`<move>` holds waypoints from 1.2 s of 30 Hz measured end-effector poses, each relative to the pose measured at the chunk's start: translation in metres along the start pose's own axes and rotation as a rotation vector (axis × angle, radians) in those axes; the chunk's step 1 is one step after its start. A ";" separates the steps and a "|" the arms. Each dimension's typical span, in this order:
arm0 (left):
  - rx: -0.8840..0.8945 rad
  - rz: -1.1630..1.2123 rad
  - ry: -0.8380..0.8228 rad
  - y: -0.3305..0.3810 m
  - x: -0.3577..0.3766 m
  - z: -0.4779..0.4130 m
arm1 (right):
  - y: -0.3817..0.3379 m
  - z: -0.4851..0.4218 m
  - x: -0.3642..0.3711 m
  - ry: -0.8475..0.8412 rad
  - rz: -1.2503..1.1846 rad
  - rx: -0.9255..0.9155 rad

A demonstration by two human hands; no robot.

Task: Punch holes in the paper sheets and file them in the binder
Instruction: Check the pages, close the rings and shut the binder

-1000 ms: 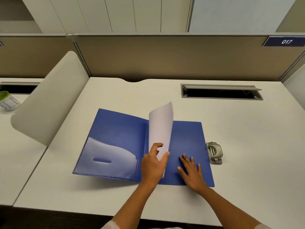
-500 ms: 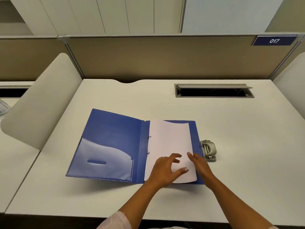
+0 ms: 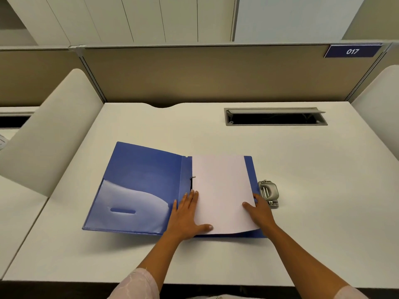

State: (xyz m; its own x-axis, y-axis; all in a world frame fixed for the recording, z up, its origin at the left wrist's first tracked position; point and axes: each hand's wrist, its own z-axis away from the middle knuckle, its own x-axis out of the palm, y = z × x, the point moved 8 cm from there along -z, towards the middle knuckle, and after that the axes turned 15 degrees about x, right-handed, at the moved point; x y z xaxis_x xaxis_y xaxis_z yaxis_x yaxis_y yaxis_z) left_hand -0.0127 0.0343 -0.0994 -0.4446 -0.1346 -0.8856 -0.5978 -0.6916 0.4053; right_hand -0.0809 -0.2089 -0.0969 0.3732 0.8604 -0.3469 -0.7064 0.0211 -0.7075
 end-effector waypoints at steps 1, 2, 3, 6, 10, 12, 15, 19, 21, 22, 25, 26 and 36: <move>0.009 -0.038 -0.013 0.002 0.001 -0.001 | 0.000 0.001 -0.001 0.006 -0.009 -0.005; 0.017 -0.077 -0.031 0.005 0.002 -0.003 | 0.000 0.001 -0.002 0.008 -0.018 -0.007; 0.019 -0.099 -0.048 0.007 0.005 -0.004 | 0.001 0.002 -0.003 0.007 -0.023 -0.011; -0.010 -0.111 -0.068 0.008 0.010 -0.007 | 0.003 0.003 -0.004 0.014 -0.028 -0.027; -0.019 -0.147 -0.096 0.008 0.010 -0.011 | 0.001 0.006 -0.006 0.038 -0.022 -0.057; 0.009 -0.154 -0.129 0.008 0.011 -0.011 | 0.000 0.008 -0.005 0.056 0.004 -0.076; 0.075 -0.171 -0.154 0.006 0.013 -0.009 | 0.001 0.009 -0.005 0.096 0.062 -0.104; 0.117 -0.178 -0.146 0.004 0.012 -0.007 | 0.005 0.008 -0.008 0.169 0.168 -0.119; 0.121 -0.169 -0.152 0.004 0.013 -0.007 | 0.007 0.007 -0.009 0.191 0.205 -0.122; 0.123 -0.170 -0.154 0.004 0.013 -0.007 | 0.009 0.007 -0.009 0.194 0.216 -0.124; 0.132 -0.174 -0.151 0.003 0.015 -0.008 | 0.014 0.005 -0.006 0.201 0.277 -0.125; 0.138 -0.176 -0.149 0.002 0.016 -0.008 | 0.016 0.004 -0.005 0.204 0.307 -0.132; -0.050 0.338 0.463 -0.022 -0.028 -0.003 | 0.000 0.014 0.026 0.164 0.544 -0.356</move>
State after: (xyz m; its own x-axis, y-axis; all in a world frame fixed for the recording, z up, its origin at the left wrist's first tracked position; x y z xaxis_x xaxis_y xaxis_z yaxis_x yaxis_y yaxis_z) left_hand 0.0149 0.0509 -0.0843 -0.2609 -0.6429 -0.7201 -0.4357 -0.5873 0.6821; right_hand -0.0793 -0.1795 -0.0969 0.1268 0.6117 -0.7808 -0.5888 -0.5871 -0.5556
